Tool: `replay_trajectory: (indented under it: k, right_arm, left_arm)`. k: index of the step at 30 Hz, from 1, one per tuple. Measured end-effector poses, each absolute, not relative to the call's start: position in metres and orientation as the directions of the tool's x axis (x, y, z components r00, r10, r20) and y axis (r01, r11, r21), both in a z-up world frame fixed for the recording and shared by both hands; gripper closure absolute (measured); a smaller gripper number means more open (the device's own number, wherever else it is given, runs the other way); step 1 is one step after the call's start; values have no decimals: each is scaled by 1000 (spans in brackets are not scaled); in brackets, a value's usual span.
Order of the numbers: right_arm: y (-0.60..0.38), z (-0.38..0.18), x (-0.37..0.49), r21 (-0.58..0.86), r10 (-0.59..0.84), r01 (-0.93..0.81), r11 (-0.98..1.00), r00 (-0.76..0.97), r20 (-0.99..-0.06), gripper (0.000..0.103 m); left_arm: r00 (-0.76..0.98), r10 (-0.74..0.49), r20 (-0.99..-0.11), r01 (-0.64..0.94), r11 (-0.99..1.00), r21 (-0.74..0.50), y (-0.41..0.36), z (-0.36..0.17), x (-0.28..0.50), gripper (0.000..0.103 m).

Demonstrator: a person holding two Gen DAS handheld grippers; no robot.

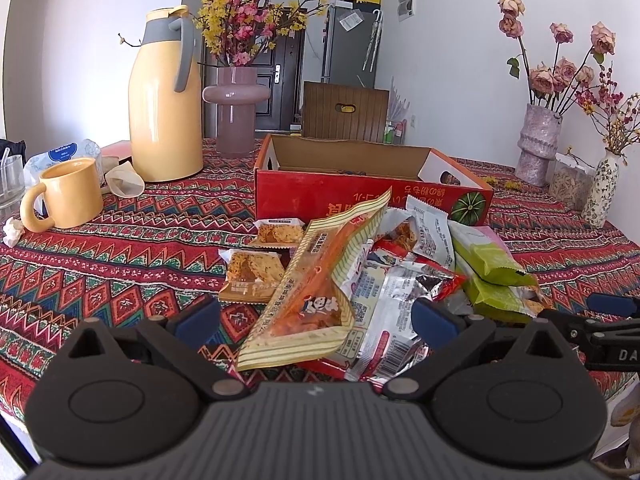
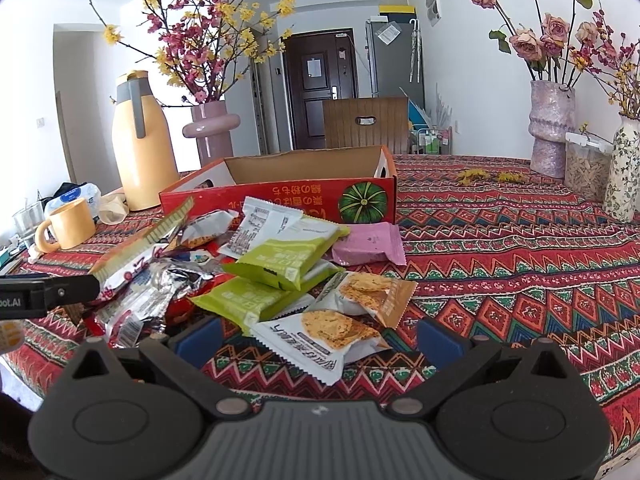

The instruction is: Organize snacks

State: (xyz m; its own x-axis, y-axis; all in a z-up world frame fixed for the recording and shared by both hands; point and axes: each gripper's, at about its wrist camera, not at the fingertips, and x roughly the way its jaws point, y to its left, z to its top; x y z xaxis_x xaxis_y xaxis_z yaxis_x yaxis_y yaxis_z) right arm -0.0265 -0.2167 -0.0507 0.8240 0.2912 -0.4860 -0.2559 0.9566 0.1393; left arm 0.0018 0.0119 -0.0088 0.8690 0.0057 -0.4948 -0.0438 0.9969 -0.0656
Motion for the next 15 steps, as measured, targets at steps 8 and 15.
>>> replay_trajectory:
  k: [8, 15]
  right_arm:
    - [-211, -61, -10, 123, 275, -248, 961, 797, -538, 5]
    - [-205, -71, 3, 126, 286, -261, 957, 778, -559, 14]
  left_arm:
    - [865, 5, -502, -45, 997, -66, 12, -10, 4, 0]
    - [864, 5, -504, -45, 997, -68, 12, -10, 4, 0]
